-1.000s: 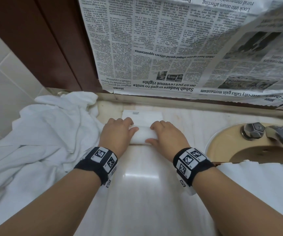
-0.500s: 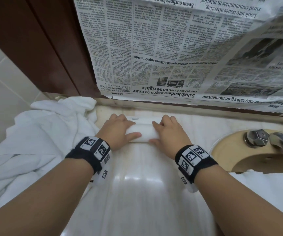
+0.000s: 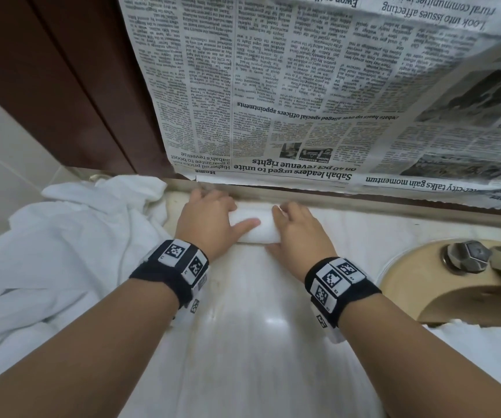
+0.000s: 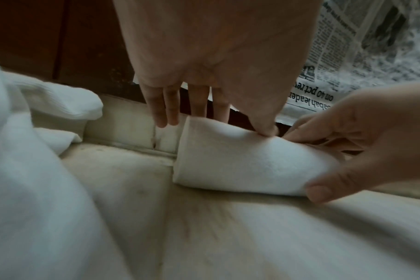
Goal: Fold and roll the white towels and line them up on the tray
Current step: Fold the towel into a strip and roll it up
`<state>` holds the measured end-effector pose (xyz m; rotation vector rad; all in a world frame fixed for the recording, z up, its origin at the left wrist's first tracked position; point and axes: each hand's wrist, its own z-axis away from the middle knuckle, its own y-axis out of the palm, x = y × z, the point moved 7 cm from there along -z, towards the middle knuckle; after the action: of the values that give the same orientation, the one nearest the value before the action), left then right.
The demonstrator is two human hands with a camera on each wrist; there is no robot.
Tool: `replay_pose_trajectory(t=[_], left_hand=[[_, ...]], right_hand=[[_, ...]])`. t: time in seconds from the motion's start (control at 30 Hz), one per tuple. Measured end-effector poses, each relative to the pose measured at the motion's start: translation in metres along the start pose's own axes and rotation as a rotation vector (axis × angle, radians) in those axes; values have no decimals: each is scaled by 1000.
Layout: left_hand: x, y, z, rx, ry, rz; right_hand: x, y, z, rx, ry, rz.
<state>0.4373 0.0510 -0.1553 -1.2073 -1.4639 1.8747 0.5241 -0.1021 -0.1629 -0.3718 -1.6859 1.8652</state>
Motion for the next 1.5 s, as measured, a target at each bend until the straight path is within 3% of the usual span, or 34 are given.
replay_pose_trajectory(t=[0.1, 0.3, 0.47, 0.6, 0.87, 1.13, 1.27, 1.4, 1.47, 1.5], left_hand=[[2, 6, 3, 78, 77, -127], [-1, 13, -1, 184, 143, -196], [-8, 13, 22, 336, 173, -186], [-15, 20, 51, 433, 212, -265], [-27, 28, 102, 493, 209, -293], [-17, 31, 177, 520, 161, -254], [-12, 17, 207, 404, 78, -120], [-7, -4, 246, 243, -232, 173], [-18, -9, 266, 308, -370, 457], [-31, -11, 276, 359, -457, 728]], right_hand=[[-1, -5, -13, 0, -2, 22], [3, -23, -30, 252, -47, 127], [1, -27, -8, 402, -67, -14], [13, -2, 25, 556, -96, -39], [36, 22, 77, 381, -94, 112], [53, 44, 144, 380, -64, 78], [54, 45, 177, 397, 59, -81], [43, 21, 204, 281, 193, -184], [36, 2, 219, 181, 249, -204], [32, -10, 226, 122, 274, -202]])
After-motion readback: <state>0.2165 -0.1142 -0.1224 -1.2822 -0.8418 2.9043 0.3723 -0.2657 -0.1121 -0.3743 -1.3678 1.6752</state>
